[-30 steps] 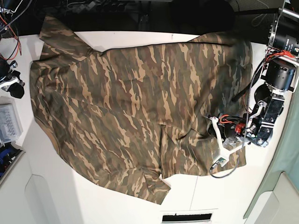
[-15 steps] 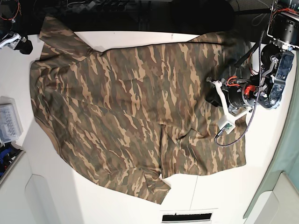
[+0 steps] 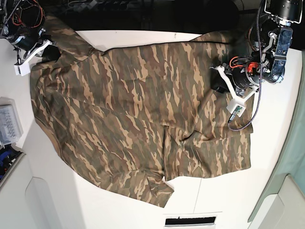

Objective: Layout the t-shirt on the table in an organized manner, then fold the t-shirt properly
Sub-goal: 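Release the fabric and regrasp the shirt edge with the left gripper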

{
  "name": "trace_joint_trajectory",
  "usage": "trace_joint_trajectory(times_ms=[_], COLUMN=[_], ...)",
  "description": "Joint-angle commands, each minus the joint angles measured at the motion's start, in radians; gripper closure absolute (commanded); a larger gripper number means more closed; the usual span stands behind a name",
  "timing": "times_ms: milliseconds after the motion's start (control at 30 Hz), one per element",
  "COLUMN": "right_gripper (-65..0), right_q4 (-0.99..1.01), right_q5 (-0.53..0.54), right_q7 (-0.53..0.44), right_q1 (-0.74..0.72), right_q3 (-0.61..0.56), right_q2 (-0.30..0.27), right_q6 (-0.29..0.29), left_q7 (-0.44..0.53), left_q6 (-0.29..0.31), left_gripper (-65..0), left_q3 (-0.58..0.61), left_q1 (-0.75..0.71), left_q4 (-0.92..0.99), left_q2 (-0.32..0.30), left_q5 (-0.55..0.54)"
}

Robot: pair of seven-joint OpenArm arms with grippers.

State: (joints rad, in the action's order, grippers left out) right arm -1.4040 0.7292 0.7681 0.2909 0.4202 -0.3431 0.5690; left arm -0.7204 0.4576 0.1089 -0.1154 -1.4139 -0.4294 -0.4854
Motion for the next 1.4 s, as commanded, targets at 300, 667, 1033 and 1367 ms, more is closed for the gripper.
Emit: trace_joint_trajectory(times_ms=[300,667,1033,1367], right_gripper=[0.0,-31.3,-35.6,-32.5], right_q4=[-0.276,-0.212,0.101,0.094], right_q5=[0.04,-0.025,-0.026,-0.005], right_q7=[-0.005,-0.014,-0.113,-0.108], right_q1=[-0.002,0.005,-0.002,-0.002], right_q3=[0.153,0.201,0.159,-0.071], right_q2=[-0.057,-0.075,-0.075,-0.071], right_q6=[0.008,-0.01,-0.014,-0.014], left_q7=[0.011,0.023,0.029,0.031], left_q6=[-0.001,-0.001,-0.001,-0.001], left_gripper=[-17.2,-17.2,-17.2,-17.2], left_q3=[0.0,0.0,0.0,0.0], left_q1=[0.002,0.002,0.002,0.001], left_q4=[0.1,0.151,0.151,0.151], left_q2=[-0.003,0.0,0.0,0.0], left_q5=[0.042,0.042,0.041,0.042])
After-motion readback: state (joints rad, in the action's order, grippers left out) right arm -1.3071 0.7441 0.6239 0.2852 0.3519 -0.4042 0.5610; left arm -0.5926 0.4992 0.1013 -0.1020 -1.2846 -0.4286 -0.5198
